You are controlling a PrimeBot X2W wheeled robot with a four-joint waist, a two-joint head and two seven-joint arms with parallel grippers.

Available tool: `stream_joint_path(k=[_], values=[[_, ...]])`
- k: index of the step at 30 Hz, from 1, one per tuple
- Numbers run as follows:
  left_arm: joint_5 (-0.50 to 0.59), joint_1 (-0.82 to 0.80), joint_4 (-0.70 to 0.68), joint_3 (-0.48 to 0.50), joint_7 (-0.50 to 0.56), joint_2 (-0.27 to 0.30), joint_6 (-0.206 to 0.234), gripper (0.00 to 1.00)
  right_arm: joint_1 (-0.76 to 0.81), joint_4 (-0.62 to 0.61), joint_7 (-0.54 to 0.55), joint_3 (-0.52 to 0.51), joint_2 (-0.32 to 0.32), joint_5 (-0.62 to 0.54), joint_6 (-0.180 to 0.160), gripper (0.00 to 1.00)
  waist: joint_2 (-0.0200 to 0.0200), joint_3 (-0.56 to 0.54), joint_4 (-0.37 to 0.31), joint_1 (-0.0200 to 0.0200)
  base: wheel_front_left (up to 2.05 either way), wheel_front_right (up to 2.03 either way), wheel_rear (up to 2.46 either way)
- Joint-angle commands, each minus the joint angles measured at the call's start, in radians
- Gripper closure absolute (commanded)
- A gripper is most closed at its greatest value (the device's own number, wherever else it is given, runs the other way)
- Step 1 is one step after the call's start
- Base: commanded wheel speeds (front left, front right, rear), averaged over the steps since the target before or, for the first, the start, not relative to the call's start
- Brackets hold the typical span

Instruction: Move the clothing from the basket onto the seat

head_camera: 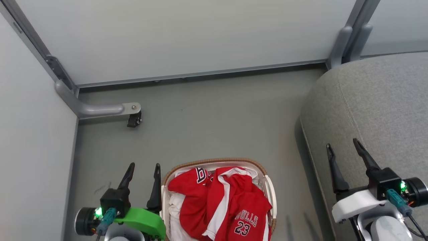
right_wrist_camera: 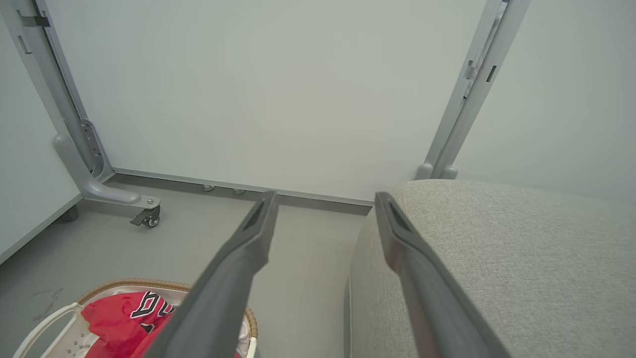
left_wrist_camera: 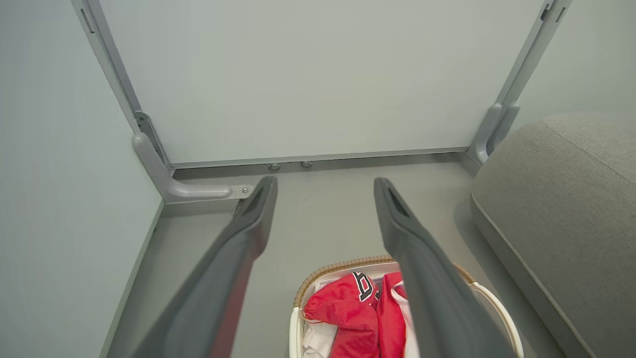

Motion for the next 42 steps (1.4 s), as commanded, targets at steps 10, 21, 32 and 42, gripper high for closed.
stream_joint_path(k=[10,21,32,42], values=[[0.105,-0.22,0.165,-0.079,-0.001,0.007,-0.019,0.0,-0.165,-0.039,-0.005,0.035,-0.005,0.014,-0.001,0.0,0.0,0.323,-0.101,0.0,0.0,0.0,0.0],[0.185,-0.409,0.417,-0.152,-0.001,0.04,-0.041,0.0,-0.262,-0.05,-0.005,0.071,-0.005,0.064,-0.001,0.0,0.0,0.506,-0.185,0.0,0.0,0.0,0.0],[0.225,-0.549,0.651,-0.192,-0.001,0.1,-0.041,0.0,-0.302,-0.065,-0.005,0.11,-0.004,0.114,-0.001,0.0,0.0,0.61,-0.246,0.0,0.0,0.0,0.0],[0.235,-0.653,0.794,-0.207,0.001,0.133,-0.015,0.0,-0.306,-0.063,-0.005,0.15,-0.004,0.149,-0.001,0.0,0.0,0.659,-0.269,0.0,0.0,0.0,0.0]])
